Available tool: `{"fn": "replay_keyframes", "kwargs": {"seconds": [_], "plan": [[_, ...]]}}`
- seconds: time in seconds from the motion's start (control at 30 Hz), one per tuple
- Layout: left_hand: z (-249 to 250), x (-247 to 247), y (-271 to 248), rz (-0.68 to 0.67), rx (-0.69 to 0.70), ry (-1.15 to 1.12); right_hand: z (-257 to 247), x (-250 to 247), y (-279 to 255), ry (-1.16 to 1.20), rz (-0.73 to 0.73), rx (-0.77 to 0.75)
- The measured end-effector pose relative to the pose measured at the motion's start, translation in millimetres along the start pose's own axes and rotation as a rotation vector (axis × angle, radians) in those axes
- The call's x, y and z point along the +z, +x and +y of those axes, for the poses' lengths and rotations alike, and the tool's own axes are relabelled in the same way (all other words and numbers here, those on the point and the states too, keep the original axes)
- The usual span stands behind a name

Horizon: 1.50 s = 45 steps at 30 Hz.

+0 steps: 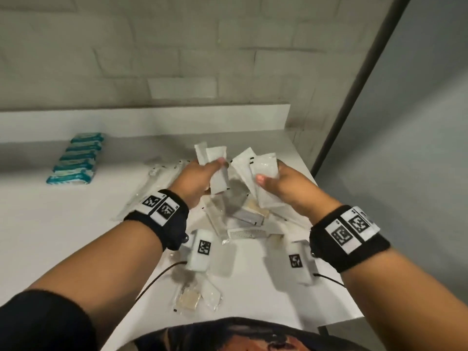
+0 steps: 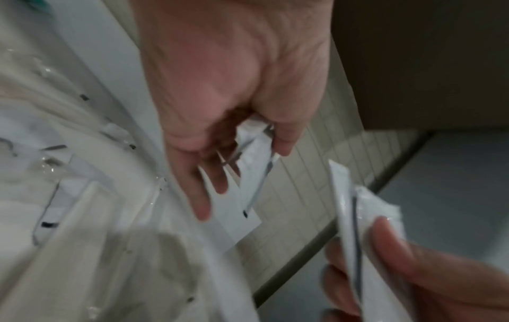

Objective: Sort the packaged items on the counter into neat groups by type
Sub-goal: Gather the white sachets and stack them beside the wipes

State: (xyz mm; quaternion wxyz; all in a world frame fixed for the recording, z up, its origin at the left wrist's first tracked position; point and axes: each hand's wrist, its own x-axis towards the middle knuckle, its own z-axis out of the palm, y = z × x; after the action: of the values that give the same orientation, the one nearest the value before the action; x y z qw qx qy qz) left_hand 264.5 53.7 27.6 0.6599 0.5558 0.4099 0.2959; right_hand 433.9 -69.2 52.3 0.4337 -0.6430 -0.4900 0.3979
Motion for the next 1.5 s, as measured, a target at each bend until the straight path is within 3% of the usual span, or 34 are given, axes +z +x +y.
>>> {"fn": "replay_keyframes", "kwargs": {"seconds": [0.07,0.17,0.3,0.4,0.53,0.83,1.03,1.27,1.4,1.5], "plan": [[13.4,-2.3,-19.3,-0.127,-0.012,-0.220,-7.5,16.9,13.8,0.187,-0.006,-0.030],[23.2,-8.0,-36.5,-0.224,-0.001,-0.339,-21.7,50.3,30.2,0.254,0.025,-0.070],[22.8,-29.9,-50.4,-0.298,0.021,-0.333,-37.8,90.6,41.7,-0.019,0.152,-0.072],[17.1,-54.9,-56.4,-0.223,0.069,-0.260,-44.5,115.2,41.9,-0.096,0.156,-0.061],[16.5,-86.5,-64.8,-0.123,0.100,-0.266,-49.4,131.4,34.3,0.126,0.029,-0.049],[19.3,-152.7,-93.3,-0.187,0.033,-0.311,-73.2,185.3,30.1,0.371,0.052,-0.049],[17.9,-177.1,-99.7,-0.163,-0.025,-0.394,-91.7,207.0,31.1,0.270,0.123,-0.085],[18.1,-190.7,-103.5,-0.170,-0.007,-0.355,-98.0,227.2,25.6,0.160,0.001,-0.085],[20.5,-195.6,-106.9,-0.177,-0.029,-0.413,-105.1,225.9,24.5,0.244,0.157,-0.129],[25.4,-199.2,-106.9,-0.169,-0.042,-0.465,-106.1,218.9,26.5,0.246,0.387,-0.304]]}}
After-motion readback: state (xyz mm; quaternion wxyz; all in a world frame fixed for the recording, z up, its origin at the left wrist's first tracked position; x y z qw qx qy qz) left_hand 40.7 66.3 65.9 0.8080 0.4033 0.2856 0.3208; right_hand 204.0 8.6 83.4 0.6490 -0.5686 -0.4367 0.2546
